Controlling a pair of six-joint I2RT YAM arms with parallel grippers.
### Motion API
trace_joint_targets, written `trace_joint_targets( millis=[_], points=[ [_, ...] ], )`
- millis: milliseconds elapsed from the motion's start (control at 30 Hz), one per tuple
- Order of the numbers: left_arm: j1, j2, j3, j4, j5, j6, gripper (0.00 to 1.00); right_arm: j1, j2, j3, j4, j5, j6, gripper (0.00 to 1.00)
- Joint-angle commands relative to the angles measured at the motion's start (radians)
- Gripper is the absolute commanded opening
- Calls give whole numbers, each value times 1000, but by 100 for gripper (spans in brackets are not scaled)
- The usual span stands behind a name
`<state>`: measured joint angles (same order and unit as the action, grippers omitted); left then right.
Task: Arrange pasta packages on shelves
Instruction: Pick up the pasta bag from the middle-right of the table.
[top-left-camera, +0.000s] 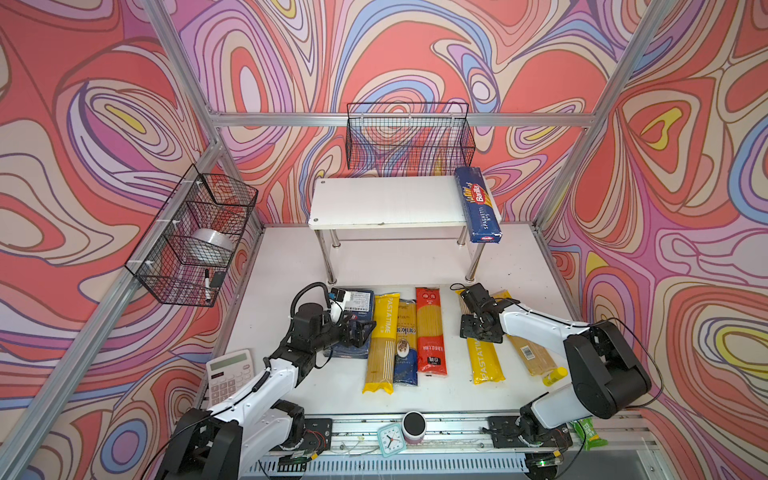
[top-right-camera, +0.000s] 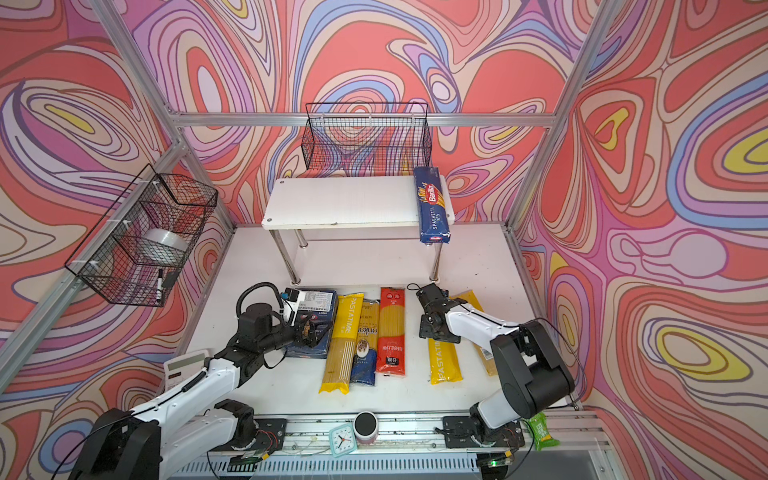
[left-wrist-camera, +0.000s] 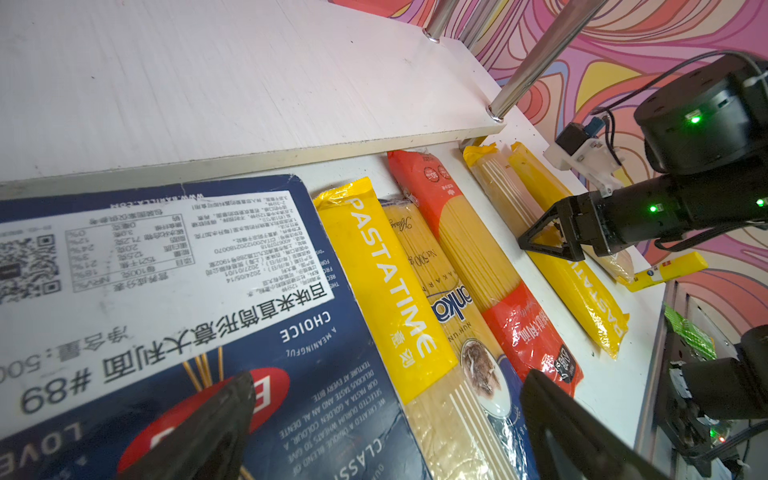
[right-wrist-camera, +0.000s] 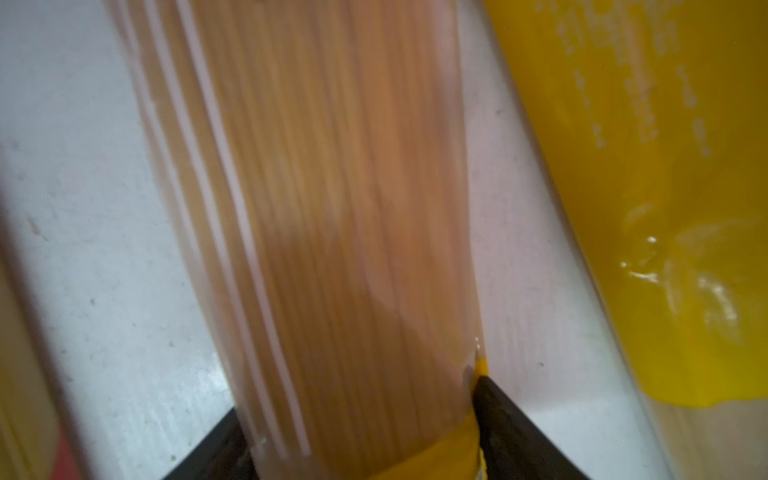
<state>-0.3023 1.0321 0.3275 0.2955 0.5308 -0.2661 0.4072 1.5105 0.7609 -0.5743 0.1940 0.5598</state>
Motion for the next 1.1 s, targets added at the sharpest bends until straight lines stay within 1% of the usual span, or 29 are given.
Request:
trace_joint_targets(
  millis=[0,100,333,400,533,667,700,833,900,1000,1067],
  points=[
    [-8,16,18,22,0,-1,100,5,-36,-52,-13,-61,17,71],
    [-9,27,19,28,0,-1,100,9,-70,-81,1,-63,40,65],
    [-9,54,17,40,-11,4,100,23,-108,-115,44,-64,61,60],
    [-11,62,19,44,-8,4,100,27,-107,-116,52,-68,61,56],
    [-11,69,19,47,-9,4,100,38,-105,-116,52,-65,61,53],
    [-11,68,19,45,-13,7,100,47,-126,-120,47,-72,63,47],
    [-12,69,19,46,-14,7,100,48,-141,-120,45,-77,64,43],
    [-12,73,19,46,-19,5,100,48,-210,-116,46,-103,78,38],
    [-14,74,19,46,-19,5,100,49,-253,-116,62,-126,82,31],
    [-14,73,20,45,-19,5,100,48,-294,-112,46,-104,87,22],
    [-15,70,20,43,-20,5,100,50,-311,-113,37,-95,86,19]
  ],
)
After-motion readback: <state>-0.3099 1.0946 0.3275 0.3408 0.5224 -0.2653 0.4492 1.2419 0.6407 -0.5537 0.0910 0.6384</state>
